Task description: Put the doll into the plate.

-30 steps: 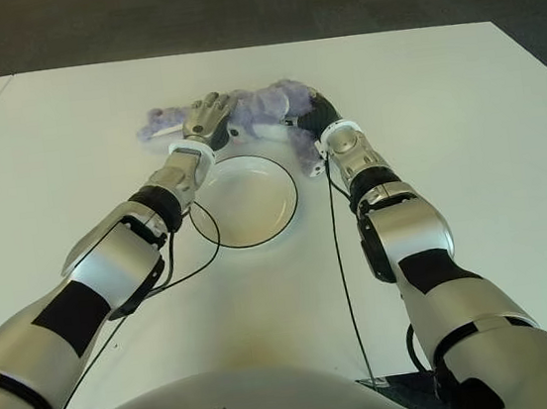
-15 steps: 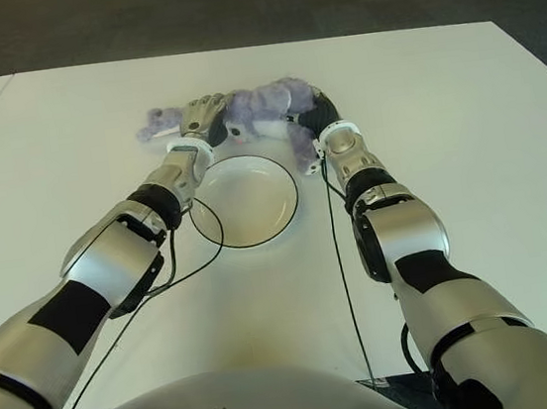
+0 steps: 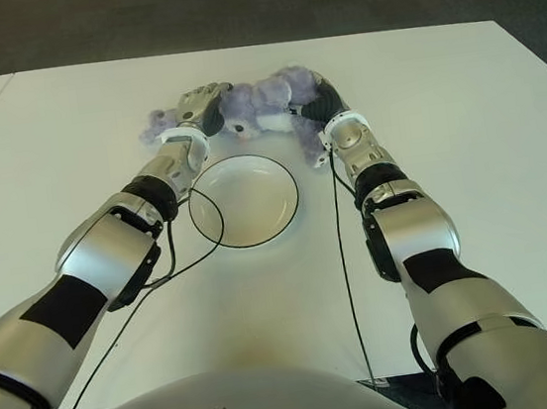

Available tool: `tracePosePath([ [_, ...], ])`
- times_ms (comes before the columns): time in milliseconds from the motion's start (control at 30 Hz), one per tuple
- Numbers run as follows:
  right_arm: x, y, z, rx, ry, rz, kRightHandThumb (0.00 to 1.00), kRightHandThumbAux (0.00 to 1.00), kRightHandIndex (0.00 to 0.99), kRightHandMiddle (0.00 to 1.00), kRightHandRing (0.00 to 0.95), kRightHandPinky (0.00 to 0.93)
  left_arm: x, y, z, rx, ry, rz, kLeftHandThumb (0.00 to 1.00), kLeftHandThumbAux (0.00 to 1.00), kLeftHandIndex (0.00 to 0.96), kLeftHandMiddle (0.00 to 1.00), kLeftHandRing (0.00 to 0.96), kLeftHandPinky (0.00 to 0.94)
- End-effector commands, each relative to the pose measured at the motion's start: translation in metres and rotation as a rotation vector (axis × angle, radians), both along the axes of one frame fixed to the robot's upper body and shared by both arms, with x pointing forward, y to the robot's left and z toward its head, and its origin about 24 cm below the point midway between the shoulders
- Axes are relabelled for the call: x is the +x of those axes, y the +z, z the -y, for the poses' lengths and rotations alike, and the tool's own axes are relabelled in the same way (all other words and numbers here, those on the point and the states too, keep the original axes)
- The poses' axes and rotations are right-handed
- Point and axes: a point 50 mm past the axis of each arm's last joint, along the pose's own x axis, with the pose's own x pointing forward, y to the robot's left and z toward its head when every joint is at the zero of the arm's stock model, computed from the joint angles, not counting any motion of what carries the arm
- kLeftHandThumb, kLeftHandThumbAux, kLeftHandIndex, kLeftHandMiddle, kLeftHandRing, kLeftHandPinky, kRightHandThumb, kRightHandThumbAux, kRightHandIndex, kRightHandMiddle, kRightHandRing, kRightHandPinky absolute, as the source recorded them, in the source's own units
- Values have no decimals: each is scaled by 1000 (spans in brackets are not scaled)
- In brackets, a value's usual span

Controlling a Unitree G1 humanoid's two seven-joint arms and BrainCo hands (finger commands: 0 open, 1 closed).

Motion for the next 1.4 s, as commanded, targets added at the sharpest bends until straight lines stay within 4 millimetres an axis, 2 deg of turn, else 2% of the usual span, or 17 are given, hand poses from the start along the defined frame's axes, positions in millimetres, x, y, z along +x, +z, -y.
tracePosePath([
  [33, -6, -3, 7, -36, 30, 28, 685, 723, 437, 863, 866, 850, 2, 3, -5, 28, -15, 31, 945, 656, 377, 486, 516, 744],
  [200, -7, 6, 9, -69, 73, 90, 685, 723, 438, 859, 861, 847, 6, 17, -1, 41, -67, 76, 946, 655, 376, 496, 526, 757],
  [833, -12, 46, 11, -150, 172, 264, 685, 723, 438, 853, 852, 842, 10, 40, 4, 111, -186, 178, 947, 654, 376, 506, 532, 770],
  [1133, -13, 57, 12, -187, 192, 291, 684, 723, 438, 852, 850, 841, 12, 49, 4, 179, -223, 217, 947, 654, 377, 505, 530, 751],
  [1400, -12, 63, 11, -184, 200, 289, 684, 723, 438, 853, 850, 842, 12, 54, 5, 215, -251, 242, 947, 654, 376, 507, 534, 790],
])
